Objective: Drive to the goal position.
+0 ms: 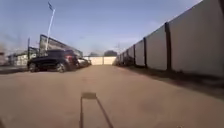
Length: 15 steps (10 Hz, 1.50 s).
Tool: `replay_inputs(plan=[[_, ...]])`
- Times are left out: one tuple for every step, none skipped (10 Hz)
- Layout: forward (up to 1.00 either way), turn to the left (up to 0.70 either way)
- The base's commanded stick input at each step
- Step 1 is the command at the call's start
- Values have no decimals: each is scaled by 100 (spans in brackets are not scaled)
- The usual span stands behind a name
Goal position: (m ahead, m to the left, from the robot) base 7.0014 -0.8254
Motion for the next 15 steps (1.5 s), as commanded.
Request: replay_inputs(plan=[[100, 27], [100, 0], [100, 0], [100, 0], [100, 0], [100, 0], [100, 0], [100, 0], [100, 0], [100, 0], [100, 0], [100, 0], [100, 0], [100, 0], [100, 0]])
